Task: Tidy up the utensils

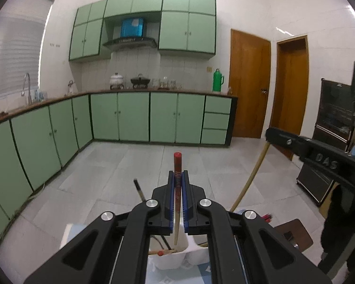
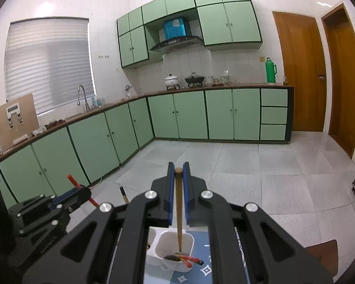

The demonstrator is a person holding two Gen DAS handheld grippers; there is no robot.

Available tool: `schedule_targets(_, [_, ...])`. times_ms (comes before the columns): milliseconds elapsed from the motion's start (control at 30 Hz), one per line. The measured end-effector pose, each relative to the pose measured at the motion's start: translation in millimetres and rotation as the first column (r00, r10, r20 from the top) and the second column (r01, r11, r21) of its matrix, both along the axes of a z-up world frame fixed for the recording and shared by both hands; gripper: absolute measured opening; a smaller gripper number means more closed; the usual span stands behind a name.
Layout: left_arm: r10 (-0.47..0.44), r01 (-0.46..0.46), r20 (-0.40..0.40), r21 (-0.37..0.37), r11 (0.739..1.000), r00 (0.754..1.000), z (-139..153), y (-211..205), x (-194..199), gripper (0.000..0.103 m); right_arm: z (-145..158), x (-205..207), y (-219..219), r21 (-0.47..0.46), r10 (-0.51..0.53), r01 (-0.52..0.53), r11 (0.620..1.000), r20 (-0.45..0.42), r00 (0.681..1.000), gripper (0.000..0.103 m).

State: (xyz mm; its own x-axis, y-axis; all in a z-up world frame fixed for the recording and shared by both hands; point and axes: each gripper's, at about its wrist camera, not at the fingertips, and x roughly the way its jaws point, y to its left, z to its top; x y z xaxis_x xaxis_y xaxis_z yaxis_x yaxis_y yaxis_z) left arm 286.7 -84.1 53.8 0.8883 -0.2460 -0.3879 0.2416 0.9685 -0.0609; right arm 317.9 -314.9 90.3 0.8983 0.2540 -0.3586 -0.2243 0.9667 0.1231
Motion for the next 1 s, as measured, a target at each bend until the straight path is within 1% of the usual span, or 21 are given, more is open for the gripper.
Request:
schedule_targets(200, [0.014, -0.013, -0.057, 0.008, 1.0, 0.998, -31, 4, 15, 0.006, -29, 12, 11, -0.024, 0.008, -0.009, 1.0, -0.051, 0.999, 0.006])
schedule_targets(333, [0.008, -0.007, -0.096, 0.014, 1.0, 0.995, -43, 6, 25, 0.006, -48, 18, 14, -0.035, 0.012, -0.015, 0.999, -0.097, 0.995, 0.007])
schedule_targets(433, [0.014, -0.014, -0.114, 0.003, 1.0, 0.993, -46, 10, 23, 0.008, -54, 16, 14, -0.022, 0.012, -0.014, 1.0, -0.115, 0.993, 0.012])
schedule_targets(500, [0.008, -0.009, -0.115, -0.015, 1.0, 0.993, -43, 14, 15, 0.015, -52, 9, 9, -0.003, 0.004, -0.004, 1.0, -0.107, 0.994, 0.028])
schedule_targets(533, [0.012, -0.013, -0.111, -0.014, 1.0, 0.994, -41, 16, 11, 0.019, -49, 5, 7, 0.004, -0.001, 0.001, 1.0, -0.098, 0.995, 0.032])
schedule_targets(567, [0.014, -0.016, -0.103, -0.013, 1.0, 0.995, -38, 19, 6, 0.026, -45, -1, 5, 0.005, -0.009, 0.01, 1.0, -0.086, 0.996, 0.034])
schedule_targets(600, [0.02, -0.022, -0.095, -0.013, 1.0, 0.995, -35, 21, 0, 0.031, -43, -5, 1, 0.004, -0.016, 0.016, 1.0, -0.079, 0.997, 0.034])
schedule_targets(633, [0.023, -0.025, -0.09, -0.017, 1.0, 0.996, -32, 24, -3, 0.033, -39, -11, -2, 0.006, -0.025, 0.025, 1.0, -0.072, 0.997, 0.035])
schedule_targets(700, [0.026, -0.028, -0.073, -0.034, 0.999, 0.997, -25, 32, -17, 0.045, -33, -25, -9, 0.007, -0.05, 0.05, 0.999, -0.057, 0.997, 0.043])
schedule_targets(733, [0.028, -0.03, -0.068, -0.036, 0.999, 0.997, -24, 34, -22, 0.048, -30, -33, -12, 0.006, -0.061, 0.062, 0.998, -0.046, 0.997, 0.044])
schedule_targets(767, [0.034, -0.037, -0.062, -0.032, 0.999, 0.997, -21, 36, -27, 0.056, -29, -39, -16, 0.008, -0.066, 0.066, 0.998, -0.04, 0.997, 0.049])
schedule_targets(800, [0.041, -0.042, -0.05, -0.028, 0.999, 0.998, -19, 38, -38, 0.064, -27, -48, -19, 0.008, -0.075, 0.075, 0.997, -0.035, 0.997, 0.06])
schedule_targets(833, [0.041, -0.042, -0.042, -0.028, 0.999, 0.998, -18, 39, -45, 0.066, -26, -58, -21, 0.004, -0.083, 0.083, 0.997, -0.029, 0.996, 0.066])
schedule_targets(900, [0.044, -0.045, -0.032, -0.026, 0.999, 0.999, -17, 43, -63, 0.077, -26, -73, -26, 0.003, -0.092, 0.092, 0.996, -0.013, 0.996, 0.083])
schedule_targets(933, [0.044, -0.045, -0.029, -0.027, 0.999, 0.999, -17, 43, -70, 0.079, -28, -84, -27, 0.0, -0.097, 0.097, 0.995, -0.008, 0.995, 0.086])
schedule_targets(967, [0.044, -0.045, -0.03, -0.029, 0.999, 0.999, -17, 45, -80, 0.082, -30, -92, -29, -0.004, -0.099, 0.099, 0.995, -0.008, 0.995, 0.089])
schedule_targets(1000, [0.043, -0.044, -0.037, -0.031, 0.999, 0.998, -18, 46, -88, 0.086, -33, -102, -31, -0.005, -0.101, 0.1, 0.995, -0.013, 0.995, 0.09])
